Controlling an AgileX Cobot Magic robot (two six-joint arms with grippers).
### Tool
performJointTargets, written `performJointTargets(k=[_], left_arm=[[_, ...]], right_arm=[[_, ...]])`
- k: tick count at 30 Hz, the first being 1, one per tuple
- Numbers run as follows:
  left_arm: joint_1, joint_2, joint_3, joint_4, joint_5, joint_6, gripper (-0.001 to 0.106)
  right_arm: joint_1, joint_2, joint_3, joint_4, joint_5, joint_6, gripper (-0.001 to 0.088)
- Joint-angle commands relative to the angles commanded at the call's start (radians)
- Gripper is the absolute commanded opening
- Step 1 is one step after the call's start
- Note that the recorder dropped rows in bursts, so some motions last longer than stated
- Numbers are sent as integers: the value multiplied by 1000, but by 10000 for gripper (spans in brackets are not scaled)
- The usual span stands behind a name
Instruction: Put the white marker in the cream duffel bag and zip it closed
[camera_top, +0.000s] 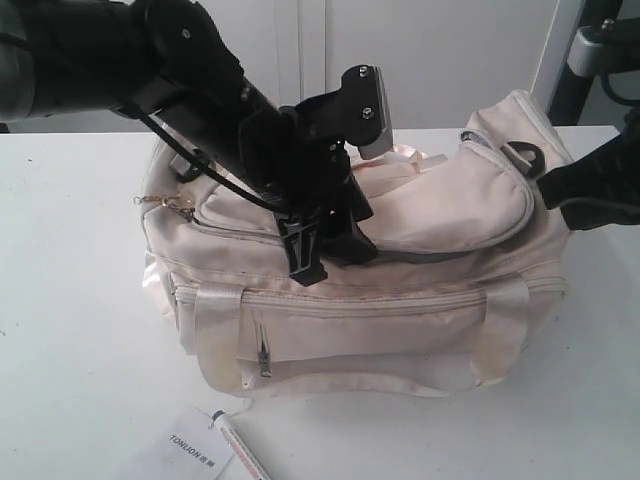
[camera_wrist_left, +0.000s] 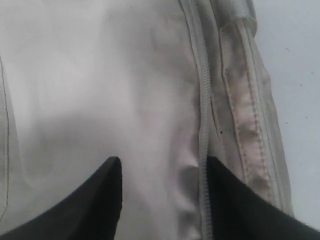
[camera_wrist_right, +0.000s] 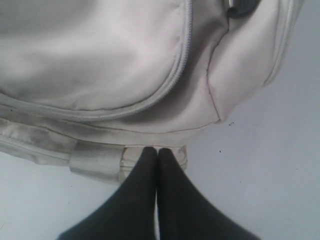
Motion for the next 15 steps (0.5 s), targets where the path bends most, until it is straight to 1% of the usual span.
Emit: performJointTargets(k=[6, 9, 15], left_arm=[[0, 0, 0, 8, -15, 0, 124], [0, 0, 0, 12, -24, 0, 0], [0, -16, 0, 10, -59, -4, 0]], right_arm=[[0, 0, 18, 0, -17, 0, 0], [0, 0, 22, 0, -22, 0, 0], [0, 0, 22, 0, -22, -6, 0]])
